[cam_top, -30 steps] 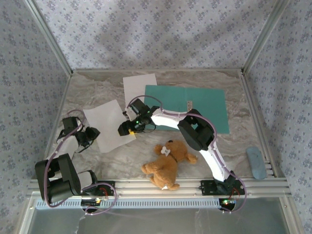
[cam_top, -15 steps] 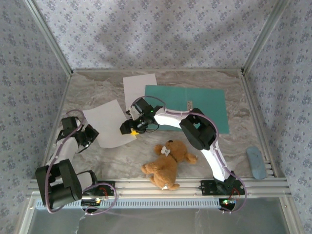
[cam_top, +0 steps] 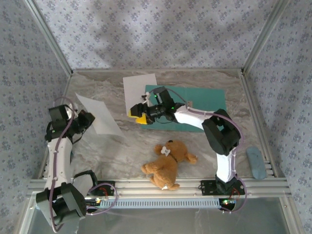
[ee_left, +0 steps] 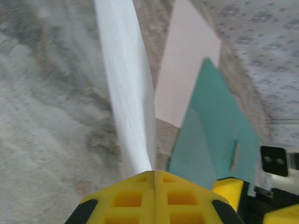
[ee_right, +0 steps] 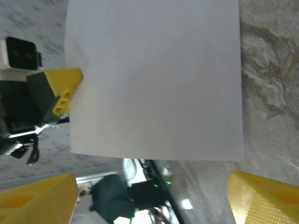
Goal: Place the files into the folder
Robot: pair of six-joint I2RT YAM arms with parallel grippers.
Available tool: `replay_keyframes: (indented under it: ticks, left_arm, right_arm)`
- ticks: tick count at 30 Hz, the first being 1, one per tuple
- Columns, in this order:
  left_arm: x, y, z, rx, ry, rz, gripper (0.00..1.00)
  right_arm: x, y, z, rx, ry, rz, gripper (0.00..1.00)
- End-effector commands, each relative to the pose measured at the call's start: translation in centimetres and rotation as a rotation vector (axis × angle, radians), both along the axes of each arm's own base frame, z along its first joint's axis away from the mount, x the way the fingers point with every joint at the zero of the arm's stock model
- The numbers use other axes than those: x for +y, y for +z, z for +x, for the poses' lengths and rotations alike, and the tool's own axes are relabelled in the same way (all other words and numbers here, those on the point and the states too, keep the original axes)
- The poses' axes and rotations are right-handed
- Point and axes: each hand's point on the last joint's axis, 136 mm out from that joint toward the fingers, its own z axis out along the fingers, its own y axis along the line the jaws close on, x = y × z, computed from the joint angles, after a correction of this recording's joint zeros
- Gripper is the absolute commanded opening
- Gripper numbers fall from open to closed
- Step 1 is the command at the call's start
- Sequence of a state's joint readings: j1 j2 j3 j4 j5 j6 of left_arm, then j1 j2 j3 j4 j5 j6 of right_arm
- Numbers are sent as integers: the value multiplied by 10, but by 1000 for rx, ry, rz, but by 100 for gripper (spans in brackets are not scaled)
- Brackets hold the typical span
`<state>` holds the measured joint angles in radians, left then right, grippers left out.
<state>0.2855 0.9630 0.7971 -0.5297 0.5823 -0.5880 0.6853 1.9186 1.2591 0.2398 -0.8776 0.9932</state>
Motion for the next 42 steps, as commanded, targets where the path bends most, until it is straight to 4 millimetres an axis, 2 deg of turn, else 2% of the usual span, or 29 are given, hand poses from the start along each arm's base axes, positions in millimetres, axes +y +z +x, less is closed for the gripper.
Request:
replay_keyframes:
  ticks: [1, 6, 7, 10, 14, 23, 29, 34, 38, 42]
  left_arm:
    - [-24, 45, -4, -56, -104, -57, 0]
    - [-51, 101, 4, -141, -216, -44, 0]
    - [-59, 106, 3, -131, -241, -53, 0]
    - [-81, 136, 6, -172, -313, -37, 0]
    - [-112, 170, 5, -216, -423, -33, 0]
    - [-163, 233, -5, -352, -551, -138, 0]
    - [-192, 254, -22, -389, -651, -234, 0]
    - [-212, 263, -47, -410, -794, -335, 0]
    - [-211, 253, -64, -389, -835, -349, 0]
    - [-204, 236, -72, -353, -824, -337, 0]
  right_arm:
    - [-10, 39, 0, 52, -23, 167, 85]
    - [-32, 63, 5, 125, -92, 328, 86]
    - [-36, 68, 5, 137, -100, 362, 87]
    - [-45, 91, -1, 154, -101, 471, 87]
    - [-59, 107, -7, 169, -129, 542, 88]
    - [-87, 119, -13, 174, -197, 579, 95]
    - [-97, 149, -21, 125, -186, 627, 98]
    - [-107, 169, -24, 98, -188, 660, 98]
    - [-118, 187, -24, 70, -189, 686, 97]
    - [-131, 197, -22, 34, -214, 704, 96]
